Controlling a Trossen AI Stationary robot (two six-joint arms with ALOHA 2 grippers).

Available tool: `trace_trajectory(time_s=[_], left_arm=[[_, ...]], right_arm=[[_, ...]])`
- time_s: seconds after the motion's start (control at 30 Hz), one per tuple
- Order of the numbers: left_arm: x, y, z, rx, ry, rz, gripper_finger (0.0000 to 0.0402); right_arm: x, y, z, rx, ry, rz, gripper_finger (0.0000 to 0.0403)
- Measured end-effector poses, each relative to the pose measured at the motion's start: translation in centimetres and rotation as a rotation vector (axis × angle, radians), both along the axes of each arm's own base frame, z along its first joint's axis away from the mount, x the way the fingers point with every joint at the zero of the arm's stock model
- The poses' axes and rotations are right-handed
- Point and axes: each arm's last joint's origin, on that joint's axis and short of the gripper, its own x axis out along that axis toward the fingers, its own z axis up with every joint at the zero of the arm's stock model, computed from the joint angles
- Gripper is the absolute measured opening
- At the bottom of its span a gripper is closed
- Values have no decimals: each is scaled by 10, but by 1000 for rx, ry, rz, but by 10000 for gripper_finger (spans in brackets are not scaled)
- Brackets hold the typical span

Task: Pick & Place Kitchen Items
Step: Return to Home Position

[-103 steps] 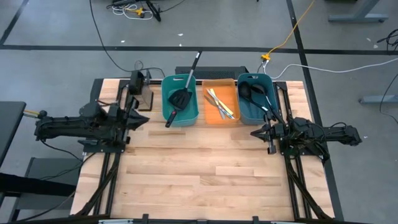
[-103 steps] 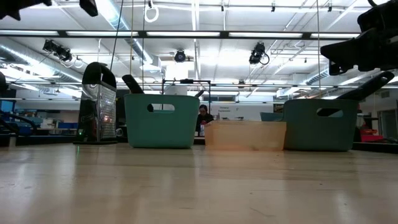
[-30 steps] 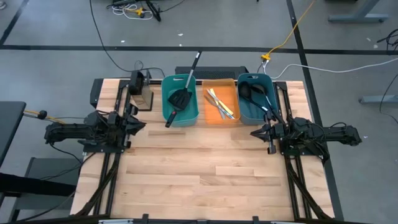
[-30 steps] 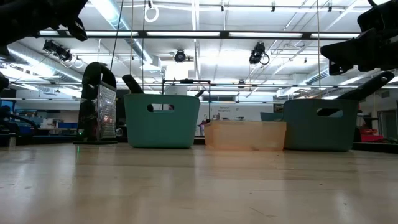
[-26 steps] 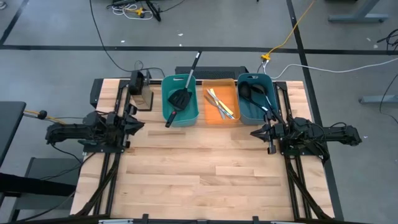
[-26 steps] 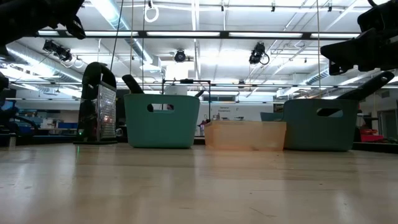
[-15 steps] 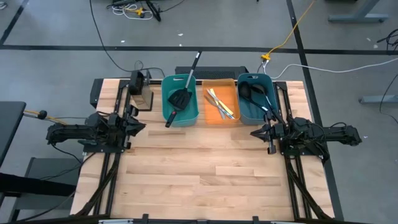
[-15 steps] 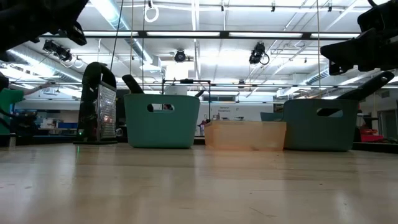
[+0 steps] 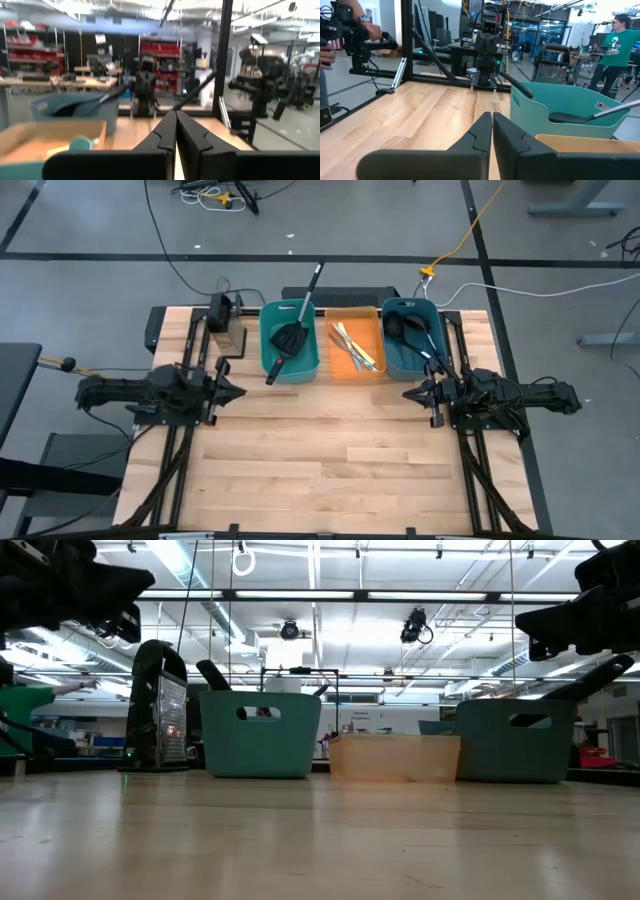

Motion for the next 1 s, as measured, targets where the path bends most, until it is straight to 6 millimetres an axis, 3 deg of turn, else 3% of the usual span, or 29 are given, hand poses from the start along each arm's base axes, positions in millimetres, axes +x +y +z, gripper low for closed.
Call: trace_trajectory(time_s=[0.47,1.0], left_arm=[[2,0,-15,-3,160,6,13],[2,2,-16,64,160,33,13]], right_arm=[[0,0,0,0,0,0,25],[0,0,0,0,0,0,25]])
